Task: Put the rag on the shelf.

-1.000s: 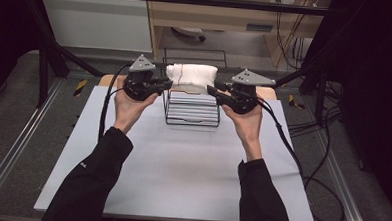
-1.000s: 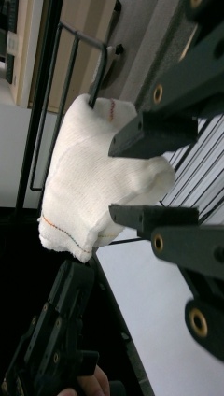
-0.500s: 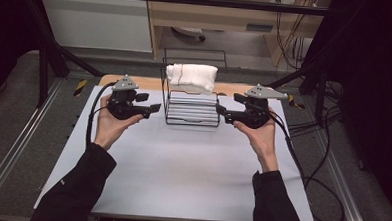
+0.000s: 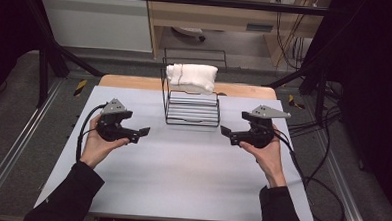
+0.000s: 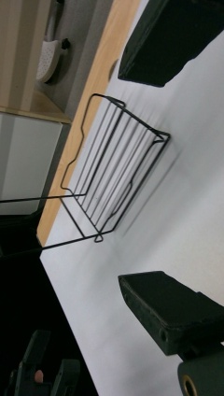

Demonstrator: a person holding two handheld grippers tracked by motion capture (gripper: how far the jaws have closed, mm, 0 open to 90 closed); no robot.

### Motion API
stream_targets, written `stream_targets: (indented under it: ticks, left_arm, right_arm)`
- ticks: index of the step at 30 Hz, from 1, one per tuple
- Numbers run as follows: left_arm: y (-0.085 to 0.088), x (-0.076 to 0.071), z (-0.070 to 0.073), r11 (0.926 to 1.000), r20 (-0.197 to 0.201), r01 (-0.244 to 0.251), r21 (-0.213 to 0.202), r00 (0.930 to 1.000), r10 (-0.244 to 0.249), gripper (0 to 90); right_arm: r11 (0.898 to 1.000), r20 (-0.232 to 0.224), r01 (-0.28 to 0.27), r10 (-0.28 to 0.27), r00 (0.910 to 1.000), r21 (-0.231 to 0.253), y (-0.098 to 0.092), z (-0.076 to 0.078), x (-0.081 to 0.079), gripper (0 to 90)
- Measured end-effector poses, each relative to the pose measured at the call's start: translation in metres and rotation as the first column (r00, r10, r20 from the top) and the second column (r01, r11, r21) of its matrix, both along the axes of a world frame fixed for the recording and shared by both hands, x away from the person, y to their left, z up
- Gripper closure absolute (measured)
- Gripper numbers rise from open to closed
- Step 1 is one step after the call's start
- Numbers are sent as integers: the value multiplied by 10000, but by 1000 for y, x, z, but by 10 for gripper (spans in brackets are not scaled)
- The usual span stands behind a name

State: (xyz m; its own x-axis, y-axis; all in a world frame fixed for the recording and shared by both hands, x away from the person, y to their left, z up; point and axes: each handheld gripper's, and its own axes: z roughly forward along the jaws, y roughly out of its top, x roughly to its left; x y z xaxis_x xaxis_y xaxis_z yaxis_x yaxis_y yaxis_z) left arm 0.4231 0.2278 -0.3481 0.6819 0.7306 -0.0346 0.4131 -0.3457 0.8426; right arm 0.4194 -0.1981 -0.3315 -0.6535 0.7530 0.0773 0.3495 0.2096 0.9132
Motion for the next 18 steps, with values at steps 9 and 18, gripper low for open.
stream_targets:
  ticks: [9, 18]
  left_arm:
    - [15, -18, -32, 10000, -306, 55, -56, 9995, -56, 60]
    - [34, -36, -57, 10000, -421, 18, -39, 9991, -20, 57]
  right_arm:
    - [10000, -562, -83, 85, 9984, 41, -13, -32, -15, 12]
    - [9999, -1005, -4, -7, 9949, -114, -30, -66, -28, 6]
